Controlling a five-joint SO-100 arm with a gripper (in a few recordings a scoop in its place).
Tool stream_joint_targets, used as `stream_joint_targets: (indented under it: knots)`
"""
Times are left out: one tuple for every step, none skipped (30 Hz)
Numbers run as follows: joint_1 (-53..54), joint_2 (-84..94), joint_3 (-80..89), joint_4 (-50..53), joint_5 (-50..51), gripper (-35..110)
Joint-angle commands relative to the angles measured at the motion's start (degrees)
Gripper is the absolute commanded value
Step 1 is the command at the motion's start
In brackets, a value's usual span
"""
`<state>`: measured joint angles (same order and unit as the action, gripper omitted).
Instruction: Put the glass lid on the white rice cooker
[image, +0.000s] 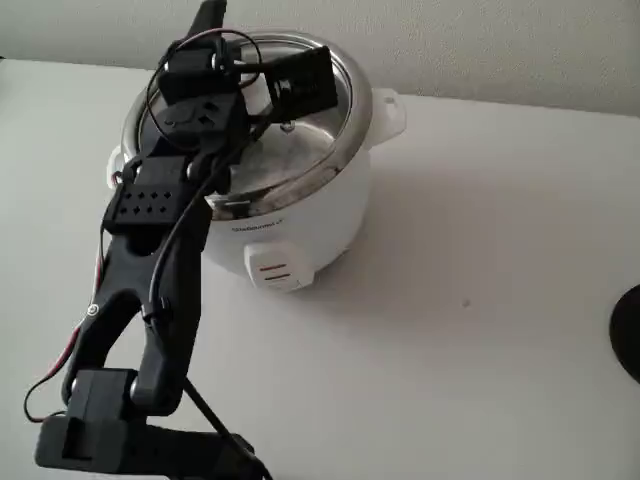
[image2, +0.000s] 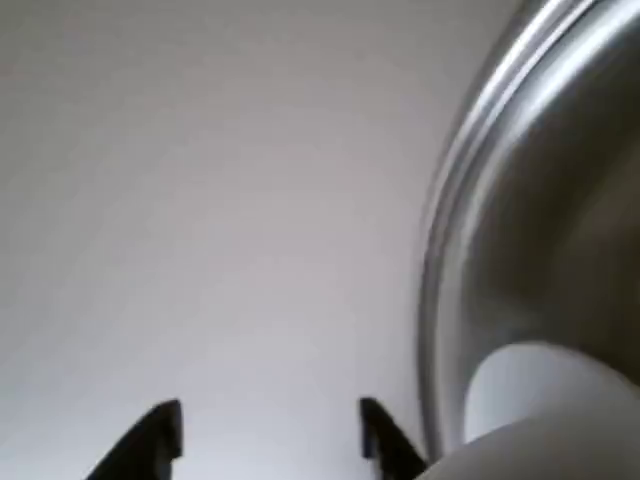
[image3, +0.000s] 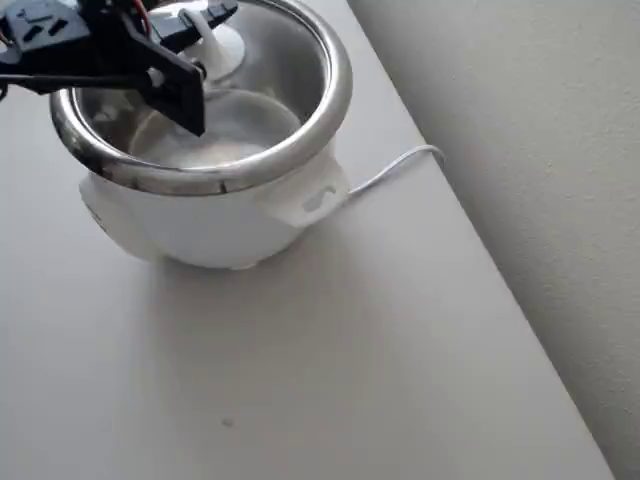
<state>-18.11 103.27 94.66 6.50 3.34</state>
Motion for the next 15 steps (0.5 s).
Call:
stream_joint_targets:
  knots:
    - [-0.1, 2.5, -9.8, 2.6, -3.1, 26]
    - [0.1, 2.4, -9.8, 3.9, -3.2, 27]
    - [0.3, 2.3, -9.8, 4.9, -3.7, 27]
    - [0.4, 2.1, -9.7, 6.1, -3.9, 27]
    - [0.7, 1.9, -9.7, 6.9, -3.9, 27]
    - [0.8, 1.7, -9.7, 7.7, -4.0, 27]
    - [0.9, 1.5, -9.7, 8.6, -4.3, 27]
    - [0.8, 1.4, -9.7, 9.8, -4.7, 27]
    - [0.6, 1.4, -9.5, 10.7, -4.8, 27]
    - [0.5, 1.5, -9.1, 11.4, -5.0, 27]
    - [0.5, 1.8, -8.6, 11.9, -5.0, 27]
    - [0.4, 1.9, -8.5, 12.9, -5.3, 27]
    - [0.2, 2.0, -8.5, 13.9, -5.7, 27]
    - [-0.1, 2.0, -8.4, 14.6, -5.8, 27]
    - [-0.2, 1.9, -8.4, 15.3, -5.8, 27]
